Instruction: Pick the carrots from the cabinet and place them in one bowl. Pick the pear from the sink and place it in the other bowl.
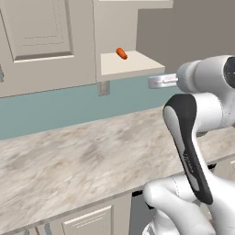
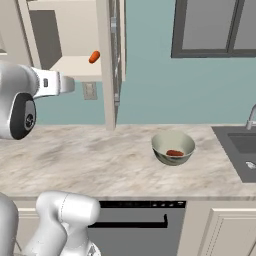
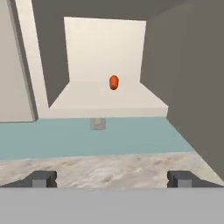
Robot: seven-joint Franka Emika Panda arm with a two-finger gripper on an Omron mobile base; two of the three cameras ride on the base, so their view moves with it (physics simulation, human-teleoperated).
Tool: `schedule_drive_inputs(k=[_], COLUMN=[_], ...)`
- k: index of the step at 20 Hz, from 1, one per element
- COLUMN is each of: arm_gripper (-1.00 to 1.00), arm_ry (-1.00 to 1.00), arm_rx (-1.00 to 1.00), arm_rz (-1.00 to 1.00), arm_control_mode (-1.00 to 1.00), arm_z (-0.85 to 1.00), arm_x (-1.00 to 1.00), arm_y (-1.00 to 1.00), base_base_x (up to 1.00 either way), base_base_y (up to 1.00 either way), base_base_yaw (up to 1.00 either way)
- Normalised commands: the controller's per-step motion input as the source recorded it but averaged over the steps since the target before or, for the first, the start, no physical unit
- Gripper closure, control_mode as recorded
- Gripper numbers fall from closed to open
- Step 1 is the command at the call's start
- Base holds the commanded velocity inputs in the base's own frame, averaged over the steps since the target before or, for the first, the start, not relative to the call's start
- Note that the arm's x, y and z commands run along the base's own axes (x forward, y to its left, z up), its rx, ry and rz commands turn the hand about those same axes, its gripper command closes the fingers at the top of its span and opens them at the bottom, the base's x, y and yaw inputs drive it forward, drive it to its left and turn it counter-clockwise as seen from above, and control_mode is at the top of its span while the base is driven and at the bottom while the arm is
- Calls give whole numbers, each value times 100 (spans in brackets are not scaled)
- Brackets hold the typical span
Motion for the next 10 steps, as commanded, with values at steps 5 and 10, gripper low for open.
schedule_drive_inputs(k=[5,10], arm_gripper=[-100,-100], arm_ry=[-12,-8], arm_rx=[-19,-1], arm_rz=[0,-1], arm_control_mode=[-100,-100], arm_z=[21,17], arm_x=[6,39], arm_y=[20,2], base_base_x=[0,0], base_base_y=[0,0], base_base_yaw=[0,0])
